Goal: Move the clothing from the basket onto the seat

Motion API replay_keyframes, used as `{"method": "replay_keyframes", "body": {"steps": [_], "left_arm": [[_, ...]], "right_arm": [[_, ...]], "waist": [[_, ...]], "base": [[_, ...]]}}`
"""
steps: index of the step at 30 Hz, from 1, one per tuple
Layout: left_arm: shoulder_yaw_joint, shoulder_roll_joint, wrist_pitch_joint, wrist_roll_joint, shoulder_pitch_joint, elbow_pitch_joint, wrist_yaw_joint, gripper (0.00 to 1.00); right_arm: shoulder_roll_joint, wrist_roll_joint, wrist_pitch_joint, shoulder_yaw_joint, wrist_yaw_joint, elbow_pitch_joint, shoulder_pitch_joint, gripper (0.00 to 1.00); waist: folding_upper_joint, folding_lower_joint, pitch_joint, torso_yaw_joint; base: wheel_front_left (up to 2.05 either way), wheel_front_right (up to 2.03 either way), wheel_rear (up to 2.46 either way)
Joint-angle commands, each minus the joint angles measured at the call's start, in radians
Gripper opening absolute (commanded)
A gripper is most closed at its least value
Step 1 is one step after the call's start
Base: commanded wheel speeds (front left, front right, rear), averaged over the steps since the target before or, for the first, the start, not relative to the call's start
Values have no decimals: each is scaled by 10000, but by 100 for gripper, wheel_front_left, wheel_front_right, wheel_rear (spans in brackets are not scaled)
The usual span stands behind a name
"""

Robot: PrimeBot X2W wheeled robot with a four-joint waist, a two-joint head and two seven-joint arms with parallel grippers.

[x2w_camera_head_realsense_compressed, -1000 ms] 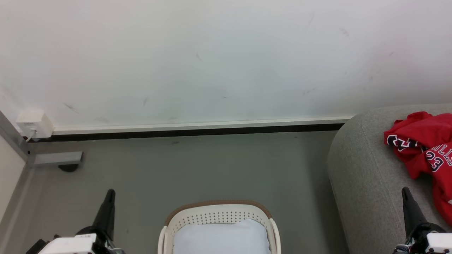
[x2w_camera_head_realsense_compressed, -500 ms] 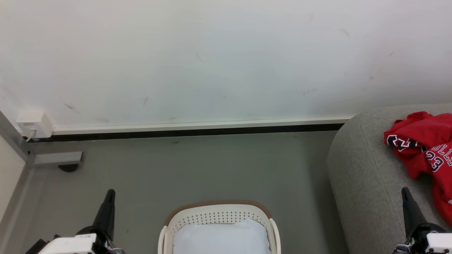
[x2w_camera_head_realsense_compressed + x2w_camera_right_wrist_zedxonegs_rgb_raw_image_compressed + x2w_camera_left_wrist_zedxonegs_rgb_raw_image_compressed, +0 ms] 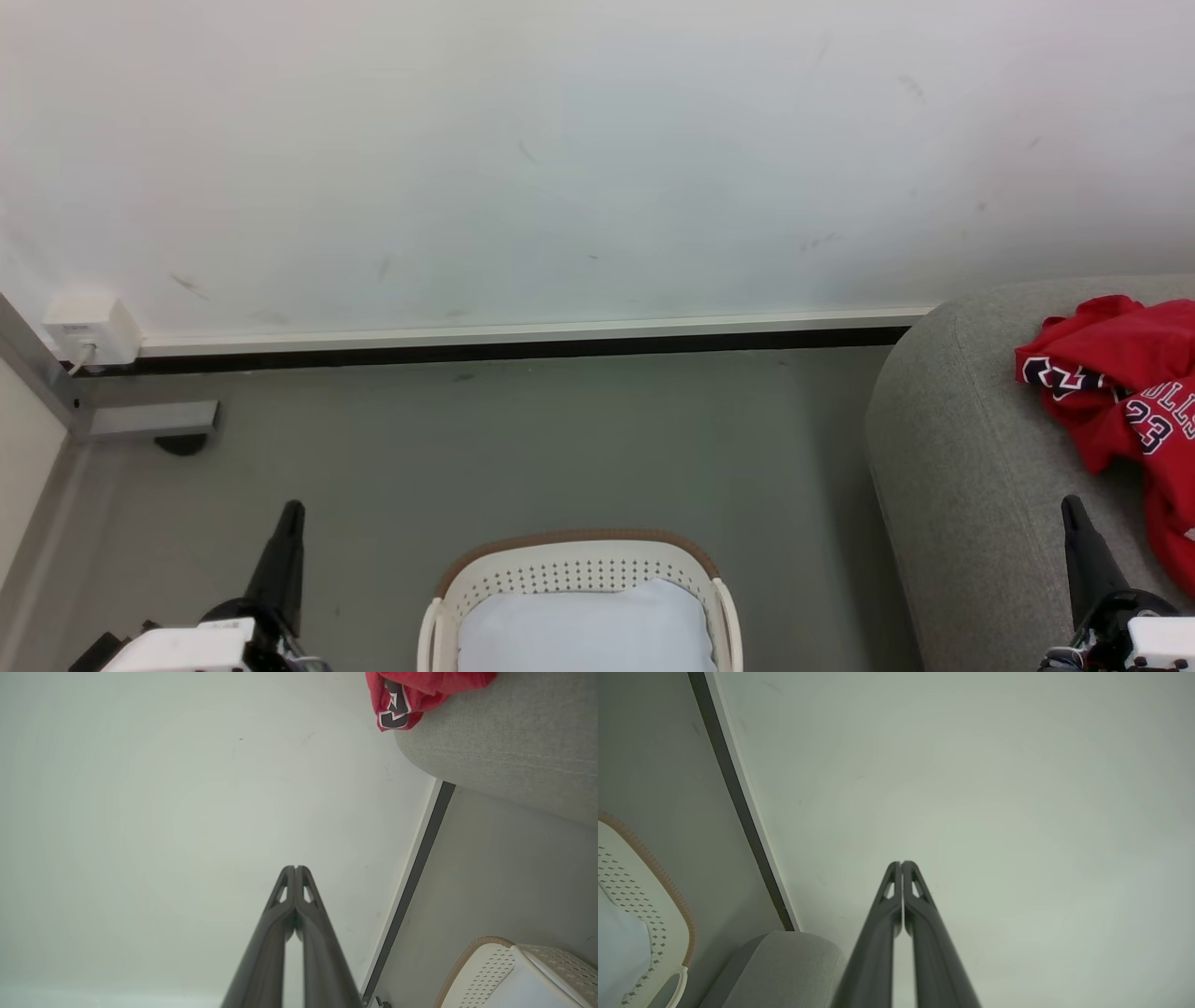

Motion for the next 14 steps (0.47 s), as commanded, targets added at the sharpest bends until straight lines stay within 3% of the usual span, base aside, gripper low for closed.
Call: {"method": "replay_keyframes", "body": {"steps": [1, 14], "left_arm": [[17, 20, 32, -139, -87, -25, -36, 0], [17, 20, 32, -140, -87, -26, -36, 0]], "right_arm": [[5, -67, 5, -46, -21, 23, -130, 0], [11, -78, 14, -53, -21, 24, -131, 0]], "waist": [[0, 0, 0, 0], [0, 0, 0, 0]], "base": [[0, 0, 0], [0, 0, 0]]}}
